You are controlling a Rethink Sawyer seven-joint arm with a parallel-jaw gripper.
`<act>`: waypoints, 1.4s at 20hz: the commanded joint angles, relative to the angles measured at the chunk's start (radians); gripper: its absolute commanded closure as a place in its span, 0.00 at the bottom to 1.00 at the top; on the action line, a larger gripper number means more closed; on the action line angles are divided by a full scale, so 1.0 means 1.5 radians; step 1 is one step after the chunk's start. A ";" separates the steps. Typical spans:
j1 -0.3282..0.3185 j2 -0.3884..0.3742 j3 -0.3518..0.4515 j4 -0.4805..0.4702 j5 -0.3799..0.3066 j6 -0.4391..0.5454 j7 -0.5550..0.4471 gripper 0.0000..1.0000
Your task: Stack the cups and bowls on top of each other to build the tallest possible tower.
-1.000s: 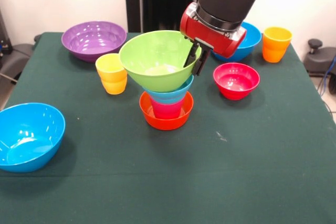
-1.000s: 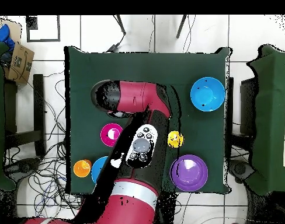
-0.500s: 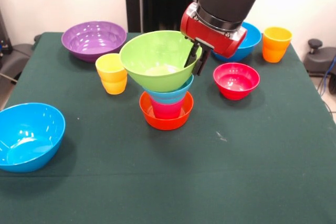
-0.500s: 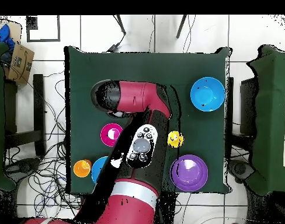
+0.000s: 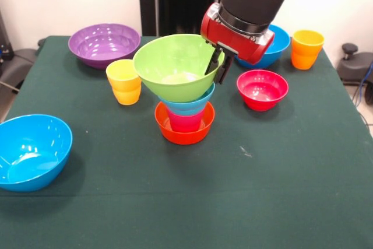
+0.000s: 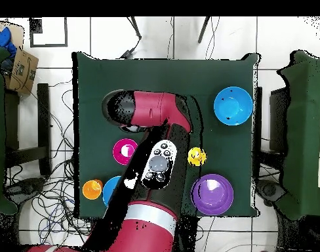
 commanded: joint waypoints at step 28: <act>0.013 -0.015 0.047 0.020 0.006 0.049 0.059 0.00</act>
